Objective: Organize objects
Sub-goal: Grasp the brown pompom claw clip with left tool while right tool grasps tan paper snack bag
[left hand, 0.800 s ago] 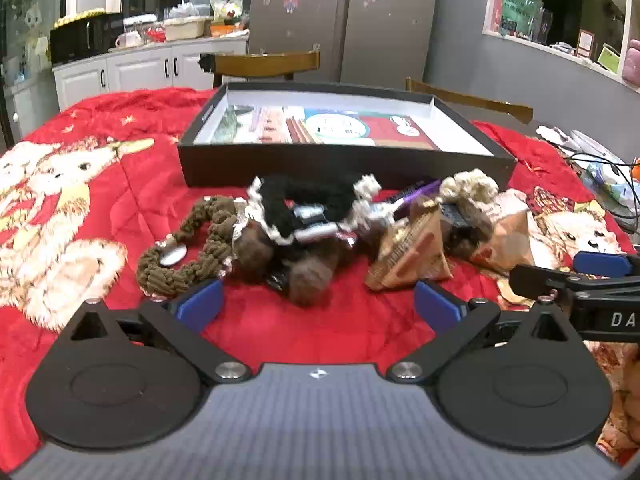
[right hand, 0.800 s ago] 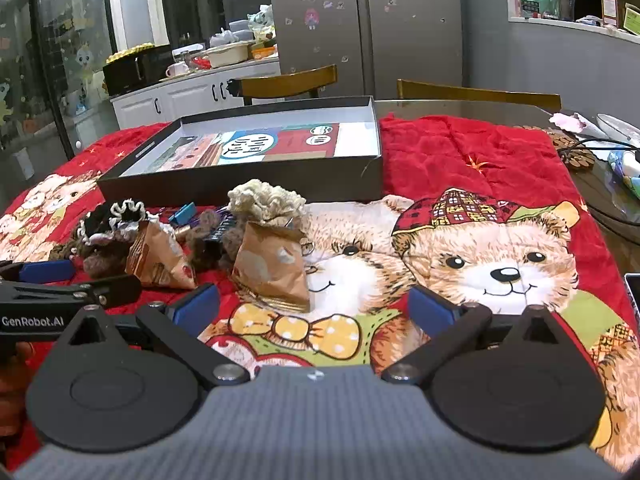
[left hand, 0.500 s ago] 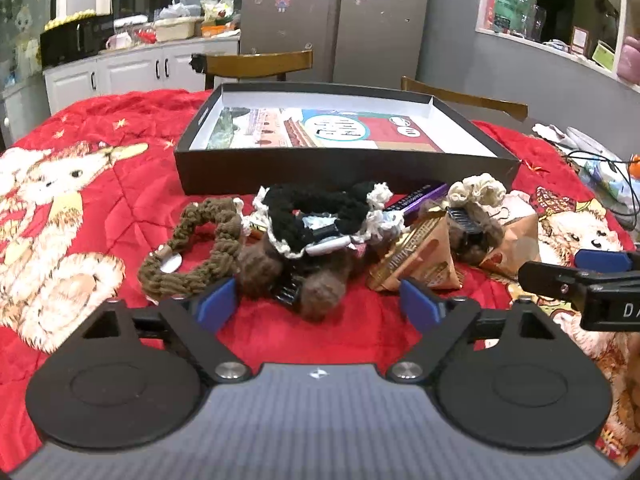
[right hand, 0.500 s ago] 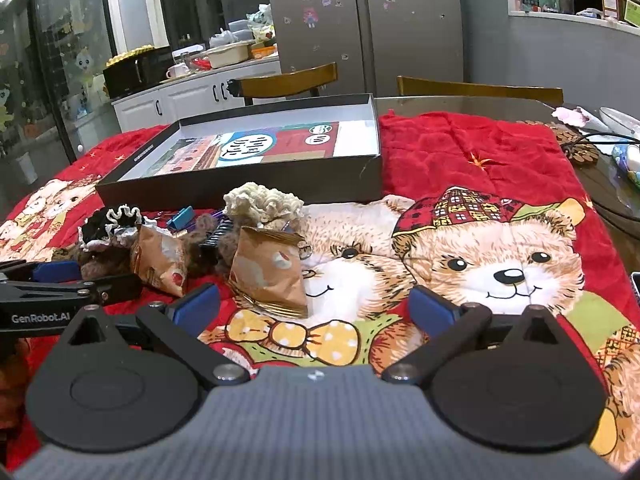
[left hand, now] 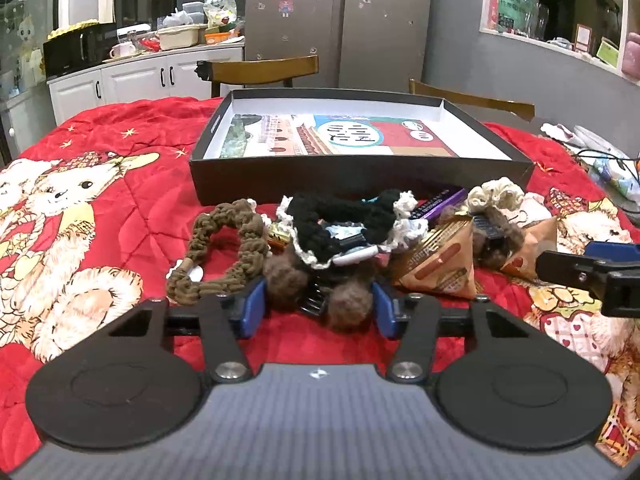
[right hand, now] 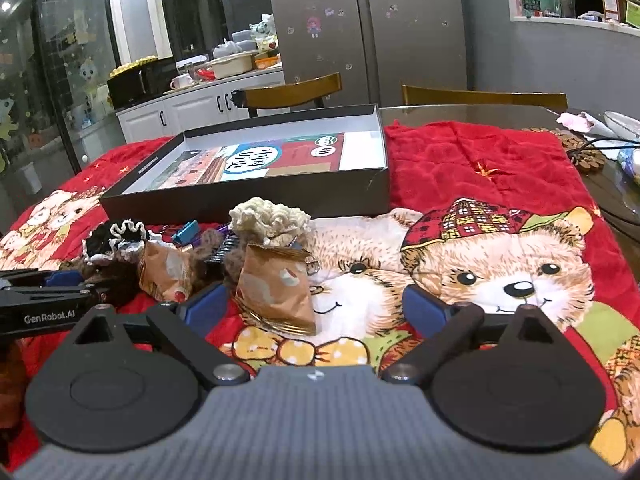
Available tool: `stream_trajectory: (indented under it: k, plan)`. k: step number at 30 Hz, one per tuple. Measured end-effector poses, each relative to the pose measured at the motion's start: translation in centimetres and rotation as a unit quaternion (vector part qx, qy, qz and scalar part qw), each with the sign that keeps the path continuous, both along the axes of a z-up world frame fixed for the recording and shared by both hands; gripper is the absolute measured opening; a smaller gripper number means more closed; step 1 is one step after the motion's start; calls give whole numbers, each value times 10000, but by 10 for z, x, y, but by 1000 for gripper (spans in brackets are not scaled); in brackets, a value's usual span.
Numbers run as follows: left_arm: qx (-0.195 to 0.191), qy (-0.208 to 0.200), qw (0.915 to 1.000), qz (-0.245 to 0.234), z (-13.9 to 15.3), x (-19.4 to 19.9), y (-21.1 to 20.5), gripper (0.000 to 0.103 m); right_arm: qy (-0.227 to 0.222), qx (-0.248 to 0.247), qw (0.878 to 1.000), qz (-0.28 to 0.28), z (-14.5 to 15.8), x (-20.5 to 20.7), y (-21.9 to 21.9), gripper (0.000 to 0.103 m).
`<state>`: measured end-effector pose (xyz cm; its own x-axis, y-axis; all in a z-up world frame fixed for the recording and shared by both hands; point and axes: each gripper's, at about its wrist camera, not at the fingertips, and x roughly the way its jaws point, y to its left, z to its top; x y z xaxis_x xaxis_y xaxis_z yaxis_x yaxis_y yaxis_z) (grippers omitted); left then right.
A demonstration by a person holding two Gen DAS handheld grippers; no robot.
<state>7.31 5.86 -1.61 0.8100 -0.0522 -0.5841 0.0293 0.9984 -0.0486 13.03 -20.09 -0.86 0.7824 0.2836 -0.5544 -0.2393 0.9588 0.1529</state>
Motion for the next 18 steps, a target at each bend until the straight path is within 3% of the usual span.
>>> stream_trajectory:
  k: [5,10,18]
  plan:
    - [-103,-21,9999,-29,0,0,2,60,119,-23,9999,14,-4,9,10,91]
    - [-183,-33,9998,-45,0,3,3,60,132,-343,9989,-293,-5,19,27,86]
    - [-163,-44,9998,-68,0,1,3,60,81,-18,9996,-288,-6,15,16,60]
